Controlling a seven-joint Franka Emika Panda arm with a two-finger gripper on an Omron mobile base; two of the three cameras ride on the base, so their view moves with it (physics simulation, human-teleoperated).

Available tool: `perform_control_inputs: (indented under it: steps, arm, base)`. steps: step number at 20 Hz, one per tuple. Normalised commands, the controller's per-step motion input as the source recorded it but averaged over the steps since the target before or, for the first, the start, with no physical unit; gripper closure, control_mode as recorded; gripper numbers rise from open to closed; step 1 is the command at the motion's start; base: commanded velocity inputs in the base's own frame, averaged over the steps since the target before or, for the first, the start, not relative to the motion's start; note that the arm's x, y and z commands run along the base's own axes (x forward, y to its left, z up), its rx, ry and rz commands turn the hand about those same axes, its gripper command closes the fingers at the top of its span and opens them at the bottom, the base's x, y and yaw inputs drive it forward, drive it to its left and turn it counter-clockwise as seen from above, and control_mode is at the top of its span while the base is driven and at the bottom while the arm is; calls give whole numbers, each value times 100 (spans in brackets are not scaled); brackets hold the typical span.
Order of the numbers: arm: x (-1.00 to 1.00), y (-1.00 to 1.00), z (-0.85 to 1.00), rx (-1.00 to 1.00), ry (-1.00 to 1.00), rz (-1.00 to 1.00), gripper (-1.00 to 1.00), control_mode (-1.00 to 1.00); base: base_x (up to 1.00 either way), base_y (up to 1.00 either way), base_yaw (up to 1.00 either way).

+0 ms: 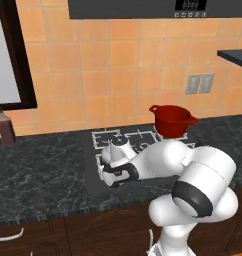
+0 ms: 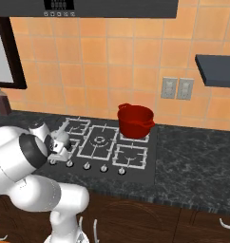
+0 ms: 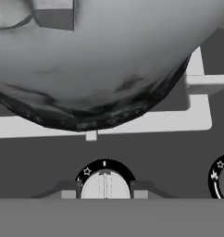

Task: Pick the kettle from the counter and place it on a stove burner. Then turn the burner on.

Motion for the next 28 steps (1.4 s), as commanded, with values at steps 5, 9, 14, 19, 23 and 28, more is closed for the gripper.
perform_control_inputs:
  steps: [5,9,14,19,23,28]
  arm:
    - [-8,0,0,-7,-9,11,100,-100]
    - [-6,0,0,-10,-12,18,100,-100]
    - [-1,0,0,-10,-8,22,100,-100]
    - [3,1,4,-10,0,27,100,-100]
    - [0,0,3,-9,0,32,100,-100]
    - [0,4,0,-11,0,29,100,-100]
  base:
    - [0,0,0]
    - [0,0,0]
    - [0,0,0]
    - [0,0,0]
    - [0,0,0]
    - [0,0,0]
